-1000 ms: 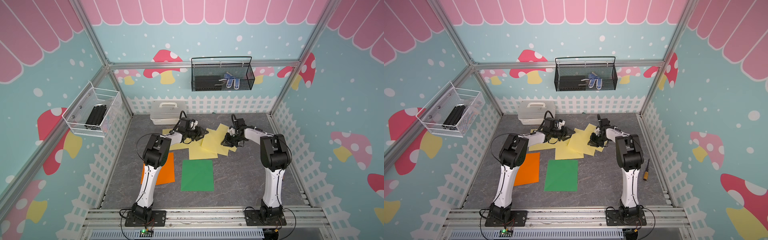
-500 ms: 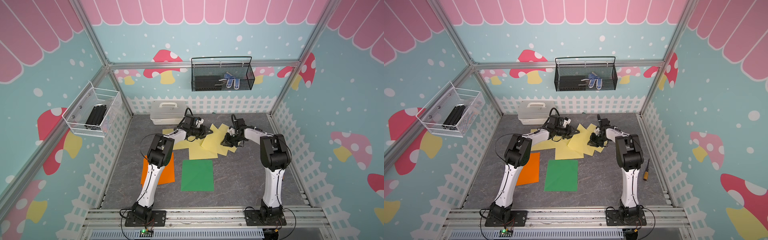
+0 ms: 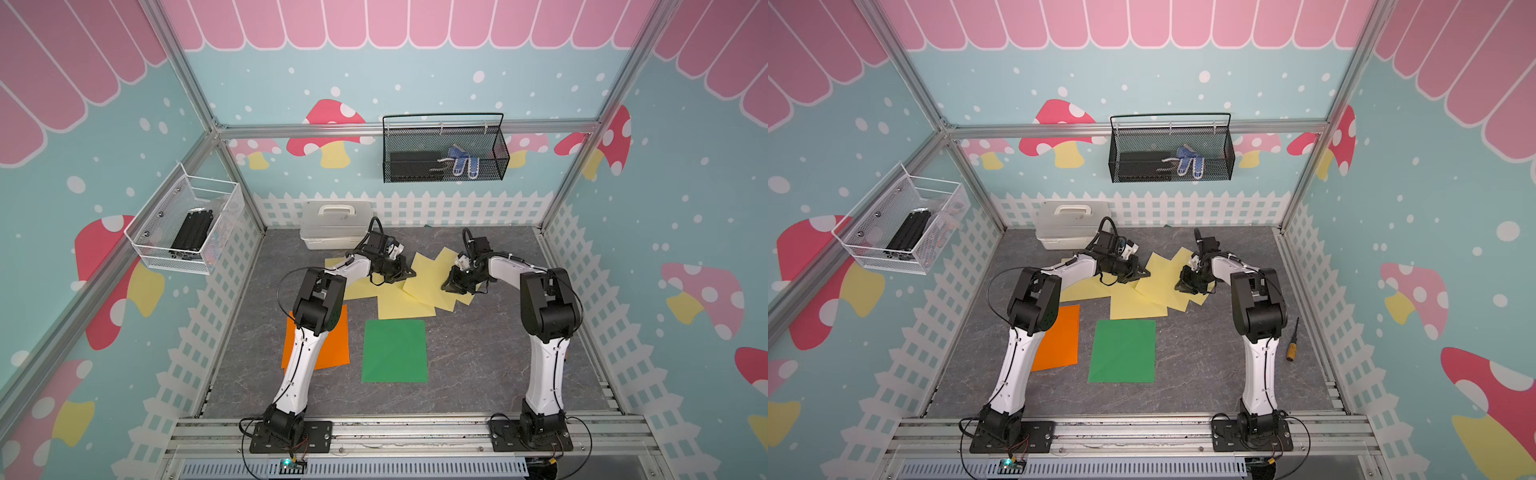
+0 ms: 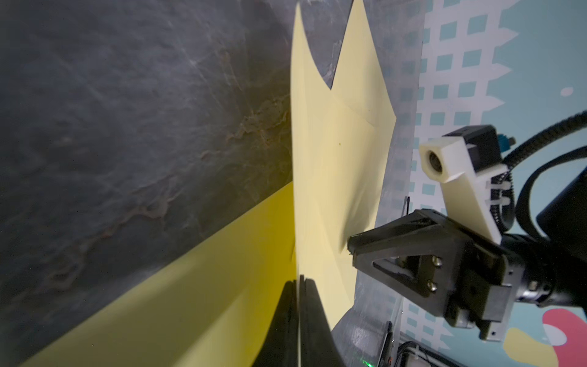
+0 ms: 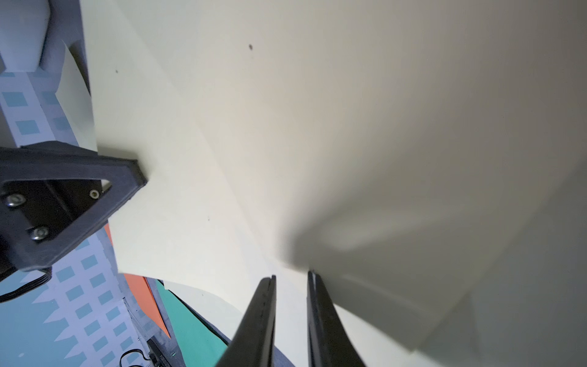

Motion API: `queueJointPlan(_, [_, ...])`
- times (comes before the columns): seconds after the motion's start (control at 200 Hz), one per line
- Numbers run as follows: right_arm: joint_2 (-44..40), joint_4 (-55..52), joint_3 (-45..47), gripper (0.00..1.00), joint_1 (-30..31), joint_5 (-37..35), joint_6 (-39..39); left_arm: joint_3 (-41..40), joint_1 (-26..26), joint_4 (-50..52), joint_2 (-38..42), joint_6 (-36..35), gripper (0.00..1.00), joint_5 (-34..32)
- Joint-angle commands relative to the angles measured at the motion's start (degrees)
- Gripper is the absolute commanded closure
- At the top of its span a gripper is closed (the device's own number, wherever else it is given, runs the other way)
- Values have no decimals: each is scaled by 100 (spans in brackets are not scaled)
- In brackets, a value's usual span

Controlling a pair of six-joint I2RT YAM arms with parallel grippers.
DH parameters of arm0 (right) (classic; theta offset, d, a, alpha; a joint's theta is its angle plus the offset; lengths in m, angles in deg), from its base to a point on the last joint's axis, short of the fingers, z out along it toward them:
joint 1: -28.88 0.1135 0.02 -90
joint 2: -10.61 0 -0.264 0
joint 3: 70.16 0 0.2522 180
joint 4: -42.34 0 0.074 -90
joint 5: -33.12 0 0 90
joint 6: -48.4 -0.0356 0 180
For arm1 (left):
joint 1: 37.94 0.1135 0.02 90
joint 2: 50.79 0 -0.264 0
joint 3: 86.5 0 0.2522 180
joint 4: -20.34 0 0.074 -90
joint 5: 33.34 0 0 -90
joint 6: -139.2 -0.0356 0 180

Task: Sort the scattered colored papers by color
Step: Pick up the colored paper from the center of the board.

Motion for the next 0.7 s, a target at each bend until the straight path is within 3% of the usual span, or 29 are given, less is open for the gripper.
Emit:
queueJointPlan(0.0, [308,-308,24,77,22,-171,130,299,-57,107,-50,-163,100,33])
queueJointPlan(0.425, [-830,-421,75,55,59,-417,157,10,-101,103,368,-14,100,-295])
queueJointPlan(0.565, [-1565,-484,248,52,75,-583,80,-131,-149,16,604,227,100,-387])
queueJointPlan(0.696, [-2272,-511,563,52,83,-699,3,-719,-212,-720,1052,806,100,-483])
